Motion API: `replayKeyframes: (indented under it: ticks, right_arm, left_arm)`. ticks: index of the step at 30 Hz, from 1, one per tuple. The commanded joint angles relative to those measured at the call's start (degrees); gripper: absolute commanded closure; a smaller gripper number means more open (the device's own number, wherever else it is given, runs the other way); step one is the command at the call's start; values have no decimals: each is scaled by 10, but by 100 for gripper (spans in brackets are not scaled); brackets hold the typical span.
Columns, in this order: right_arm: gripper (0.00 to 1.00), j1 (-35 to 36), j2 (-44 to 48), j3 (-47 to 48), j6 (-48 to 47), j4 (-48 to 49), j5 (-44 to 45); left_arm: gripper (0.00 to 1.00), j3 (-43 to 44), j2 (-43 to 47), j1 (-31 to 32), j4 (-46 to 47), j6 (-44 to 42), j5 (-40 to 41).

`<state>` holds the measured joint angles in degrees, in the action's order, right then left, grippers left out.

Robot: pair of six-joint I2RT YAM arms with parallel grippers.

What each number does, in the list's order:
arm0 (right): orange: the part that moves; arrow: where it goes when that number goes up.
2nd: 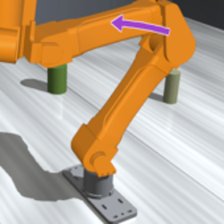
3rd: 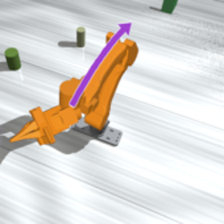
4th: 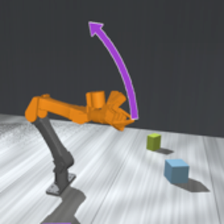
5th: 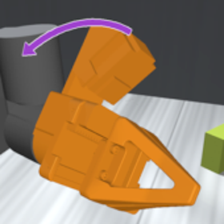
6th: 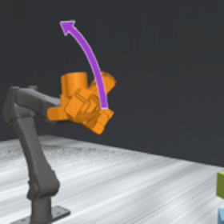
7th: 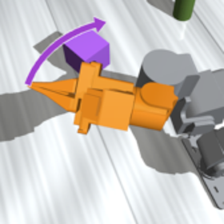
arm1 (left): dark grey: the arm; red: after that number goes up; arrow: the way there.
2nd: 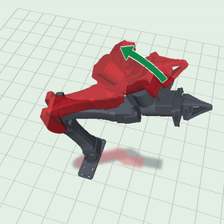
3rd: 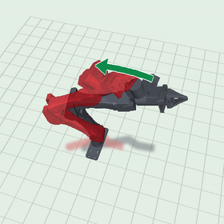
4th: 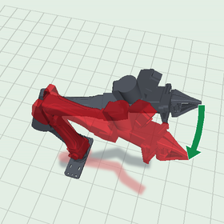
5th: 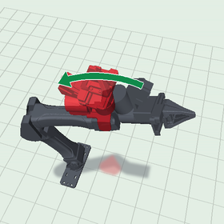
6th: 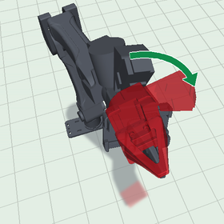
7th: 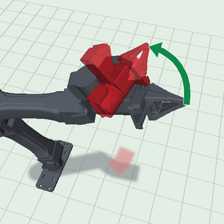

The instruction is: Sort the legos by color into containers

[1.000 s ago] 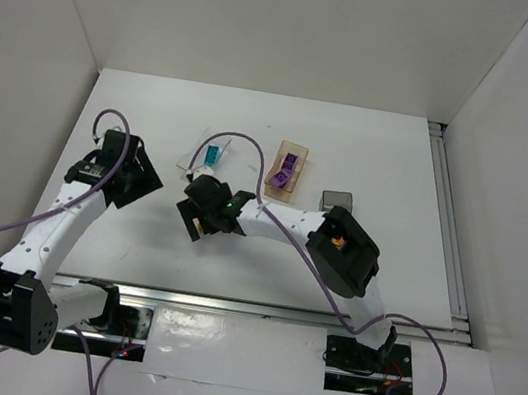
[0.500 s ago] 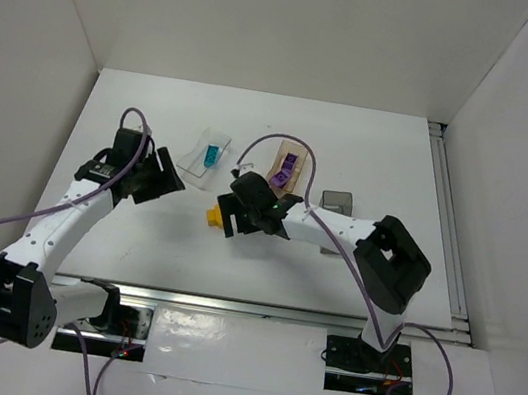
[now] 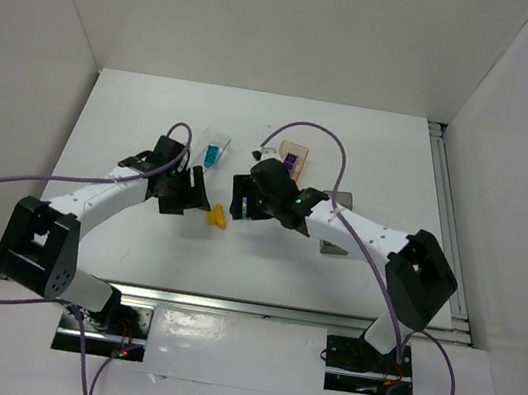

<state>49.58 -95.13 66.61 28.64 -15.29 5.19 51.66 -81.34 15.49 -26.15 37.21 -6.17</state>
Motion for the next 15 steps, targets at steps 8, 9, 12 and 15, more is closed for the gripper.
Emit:
replayKeyframes:
  ticks: [8,9,12,15]
  right_arm:
    - [40,26,-103,134,-105,-66,-20]
    - [40,26,-120,141,-125,-78,-20]
    - [32,26,-132,141,-131,-85,-11]
    - [32,21,-138,134,-131,-48,-47]
  left_arm:
    - [21,-25,143,-73,-19,54,56]
    - [21,-18,143,-78,-28,46,61]
    - [21,-7,143,-92,-43,41,61]
    - [21,-12,138,-99,-38,41,49]
